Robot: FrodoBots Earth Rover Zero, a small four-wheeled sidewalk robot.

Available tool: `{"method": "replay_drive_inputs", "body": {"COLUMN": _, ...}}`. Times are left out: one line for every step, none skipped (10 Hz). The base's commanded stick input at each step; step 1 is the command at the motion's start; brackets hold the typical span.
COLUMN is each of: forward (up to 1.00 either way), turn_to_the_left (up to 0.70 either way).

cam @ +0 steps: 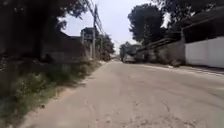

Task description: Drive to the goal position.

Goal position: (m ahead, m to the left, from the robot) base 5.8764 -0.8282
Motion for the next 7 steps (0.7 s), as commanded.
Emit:
{"method": "replay_drive_inputs", "body": {"forward": 1.00, "turn_to_the_left": 0.02}}
{"method": "replay_drive_inputs", "body": {"forward": 1.00, "turn_to_the_left": 0.02}}
{"method": "replay_drive_inputs", "body": {"forward": 1.00, "turn_to_the_left": 0.02}}
{"method": "replay_drive_inputs", "body": {"forward": 1.00, "turn_to_the_left": 0.02}}
{"method": "replay_drive_inputs", "body": {"forward": 1.00, "turn_to_the_left": 0.02}}
{"method": "replay_drive_inputs", "body": {"forward": 1.00, "turn_to_the_left": 0.02}}
{"method": "replay_drive_inputs", "body": {"forward": 1.00, "turn_to_the_left": -0.32}}
